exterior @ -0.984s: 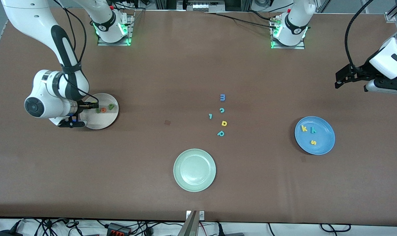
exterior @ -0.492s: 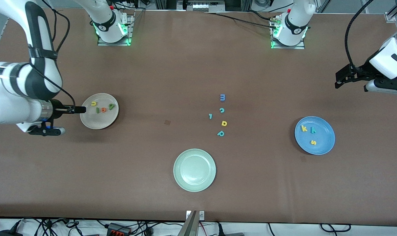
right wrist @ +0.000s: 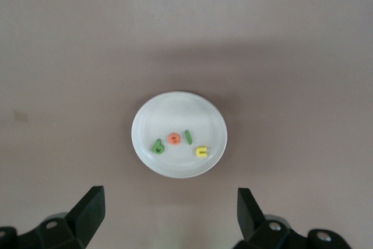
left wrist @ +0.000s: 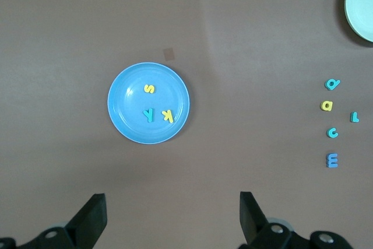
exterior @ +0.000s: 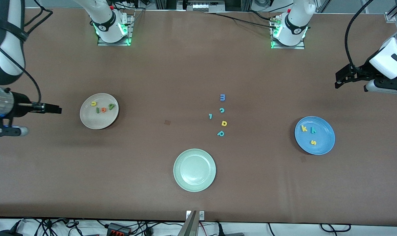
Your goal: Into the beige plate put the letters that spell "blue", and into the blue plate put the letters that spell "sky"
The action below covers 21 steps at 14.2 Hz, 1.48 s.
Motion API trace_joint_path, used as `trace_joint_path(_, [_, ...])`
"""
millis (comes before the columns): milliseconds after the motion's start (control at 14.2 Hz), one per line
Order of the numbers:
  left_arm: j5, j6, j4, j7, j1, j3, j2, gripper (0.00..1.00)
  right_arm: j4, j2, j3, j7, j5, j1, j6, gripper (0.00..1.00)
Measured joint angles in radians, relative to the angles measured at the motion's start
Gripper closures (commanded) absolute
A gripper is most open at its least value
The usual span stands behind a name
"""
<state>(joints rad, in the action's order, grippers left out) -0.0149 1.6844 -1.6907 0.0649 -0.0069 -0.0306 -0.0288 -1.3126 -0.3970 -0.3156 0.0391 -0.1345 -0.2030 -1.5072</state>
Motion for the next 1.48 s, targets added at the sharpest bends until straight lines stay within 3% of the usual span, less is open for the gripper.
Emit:
trace_joint_path(211, [0.0,0.0,0.0,0.0,0.0,0.0,0.0,0.0,0.075,0.005,0.014,0.0,0.002,0.038,0.002,0.0])
trace_joint_path(492, [0.0,0.0,0.0,0.0,0.0,0.0,0.0,0.0,0.088,0.049,0.209,0.0,0.081,0.202,0.002,0.0])
trace_joint_path(632, [0.0,0.0,0.0,0.0,0.0,0.0,0.0,0.0,0.084,0.067,0.266,-0.001,0.126,0.237,0.002,0.0])
trace_joint_path(1054, [0.0,0.0,0.0,0.0,0.0,0.0,0.0,0.0,0.035,0.099,0.29,-0.005,0.149,0.239,-0.008,0.0])
trace_joint_path(1475, [0.0,0.0,0.0,0.0,0.0,0.0,0.0,0.0,-0.216,0.279,0.291,-0.005,0.149,0.239,-0.085,0.0])
